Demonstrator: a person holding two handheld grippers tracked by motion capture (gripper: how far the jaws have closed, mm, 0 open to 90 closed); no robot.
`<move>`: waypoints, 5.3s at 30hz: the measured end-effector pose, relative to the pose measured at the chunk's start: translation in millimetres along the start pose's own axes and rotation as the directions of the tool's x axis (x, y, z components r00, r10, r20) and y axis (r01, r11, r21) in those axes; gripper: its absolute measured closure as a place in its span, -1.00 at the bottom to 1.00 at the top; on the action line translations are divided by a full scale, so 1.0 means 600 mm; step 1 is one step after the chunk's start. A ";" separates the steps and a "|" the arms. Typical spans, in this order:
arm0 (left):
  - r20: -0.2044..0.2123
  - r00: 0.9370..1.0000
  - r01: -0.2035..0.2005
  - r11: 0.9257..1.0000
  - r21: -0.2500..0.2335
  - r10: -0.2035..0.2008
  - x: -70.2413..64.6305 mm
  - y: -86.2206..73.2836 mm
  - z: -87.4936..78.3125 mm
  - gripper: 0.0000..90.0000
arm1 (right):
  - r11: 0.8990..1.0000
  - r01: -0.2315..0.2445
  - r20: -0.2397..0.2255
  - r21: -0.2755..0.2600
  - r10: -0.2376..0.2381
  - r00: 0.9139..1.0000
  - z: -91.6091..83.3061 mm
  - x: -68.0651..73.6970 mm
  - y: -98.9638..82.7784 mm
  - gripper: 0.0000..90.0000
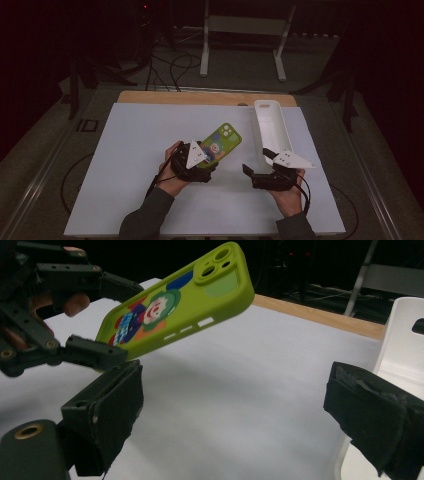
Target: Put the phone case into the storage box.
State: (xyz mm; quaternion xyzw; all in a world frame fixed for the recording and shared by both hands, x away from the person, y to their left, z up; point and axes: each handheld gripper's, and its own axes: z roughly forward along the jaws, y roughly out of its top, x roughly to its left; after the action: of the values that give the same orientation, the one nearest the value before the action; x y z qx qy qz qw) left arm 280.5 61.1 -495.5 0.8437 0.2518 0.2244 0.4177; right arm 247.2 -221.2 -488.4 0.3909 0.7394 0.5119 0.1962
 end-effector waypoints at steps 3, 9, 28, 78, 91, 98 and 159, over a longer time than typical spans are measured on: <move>0.002 1.000 -0.005 1.000 -0.010 0.005 -0.005 0.001 -0.001 -0.64 | 1.000 -0.013 0.000 0.003 0.013 1.000 0.005 0.001 0.008 -0.81; 0.007 1.000 -0.018 1.000 -0.005 0.018 -0.008 0.001 -0.001 -0.64 | 1.000 -0.022 -0.008 0.005 0.022 1.000 0.011 0.001 0.017 -0.81; 0.021 0.999 -0.038 0.999 -0.038 0.039 -0.024 0.006 -0.005 -0.64 | 0.999 -0.046 -0.038 0.015 0.046 0.998 0.033 0.010 0.034 -0.77; 0.084 0.996 -0.029 0.997 -0.073 0.035 -0.043 0.008 0.007 -0.64 | 0.977 -0.209 -0.179 0.046 0.213 0.960 0.058 0.004 0.043 0.36; 0.086 0.996 -0.029 0.998 -0.047 0.033 -0.045 0.005 0.019 -0.65 | 0.980 -0.195 -0.252 0.039 0.198 0.947 0.059 0.012 0.045 0.68; 0.088 0.996 -0.025 0.999 -0.037 0.028 -0.044 0.005 0.021 -0.65 | 0.986 -0.163 -0.259 0.038 0.167 0.951 0.060 0.021 0.048 0.73; 0.403 0.905 0.135 0.990 0.032 -0.137 -0.019 -0.007 0.030 -0.47 | 0.995 -0.074 -0.305 -0.071 0.049 0.951 0.025 0.030 0.072 0.91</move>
State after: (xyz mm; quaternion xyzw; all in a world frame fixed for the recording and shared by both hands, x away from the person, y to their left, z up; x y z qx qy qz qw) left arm 281.0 45.8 -510.9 0.8529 0.2187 0.0152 0.4739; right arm 262.8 -190.7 -453.2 0.3222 0.7266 0.6016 0.0804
